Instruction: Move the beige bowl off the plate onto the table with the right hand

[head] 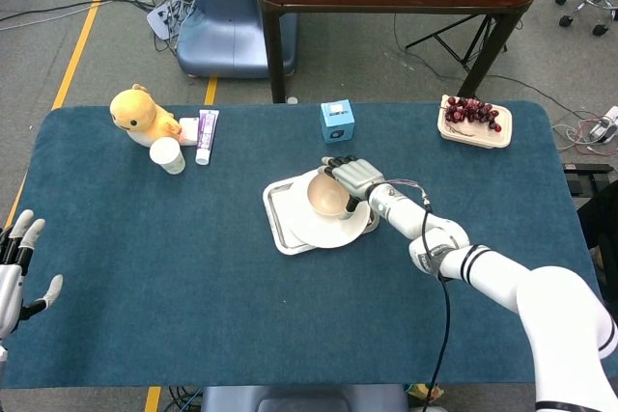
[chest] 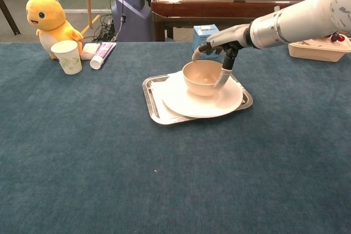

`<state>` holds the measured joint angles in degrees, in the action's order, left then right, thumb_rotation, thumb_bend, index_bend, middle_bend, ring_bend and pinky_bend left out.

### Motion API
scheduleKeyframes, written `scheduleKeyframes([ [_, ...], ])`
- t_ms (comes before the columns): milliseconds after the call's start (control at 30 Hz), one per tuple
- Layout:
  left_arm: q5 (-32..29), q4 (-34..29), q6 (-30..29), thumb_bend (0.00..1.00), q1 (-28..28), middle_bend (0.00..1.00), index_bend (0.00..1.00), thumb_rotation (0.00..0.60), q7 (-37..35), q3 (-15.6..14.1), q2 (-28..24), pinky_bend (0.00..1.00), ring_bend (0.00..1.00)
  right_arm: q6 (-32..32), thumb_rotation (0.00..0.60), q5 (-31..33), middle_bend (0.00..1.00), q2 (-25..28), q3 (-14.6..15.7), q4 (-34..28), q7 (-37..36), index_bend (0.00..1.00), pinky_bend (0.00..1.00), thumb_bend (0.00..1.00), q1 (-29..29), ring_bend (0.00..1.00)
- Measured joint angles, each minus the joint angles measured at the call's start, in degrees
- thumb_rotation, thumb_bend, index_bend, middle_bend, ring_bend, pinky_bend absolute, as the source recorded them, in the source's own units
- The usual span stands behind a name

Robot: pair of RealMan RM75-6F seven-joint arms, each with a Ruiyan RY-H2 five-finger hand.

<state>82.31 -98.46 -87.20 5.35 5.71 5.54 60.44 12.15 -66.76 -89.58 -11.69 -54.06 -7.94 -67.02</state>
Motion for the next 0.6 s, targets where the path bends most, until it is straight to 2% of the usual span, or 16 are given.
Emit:
scheduleKeyframes([
  [600,0.2,0.0,-0.1,0.32,0.0,0.0,0.0,0.6,0.1,0.0,0.0,0.0,0.0,-0.7,0.6,-0.9,0.0,-0.7,0.7,1.5,-1.2,0.0,0.02,0.01,-0.5,0.0],
])
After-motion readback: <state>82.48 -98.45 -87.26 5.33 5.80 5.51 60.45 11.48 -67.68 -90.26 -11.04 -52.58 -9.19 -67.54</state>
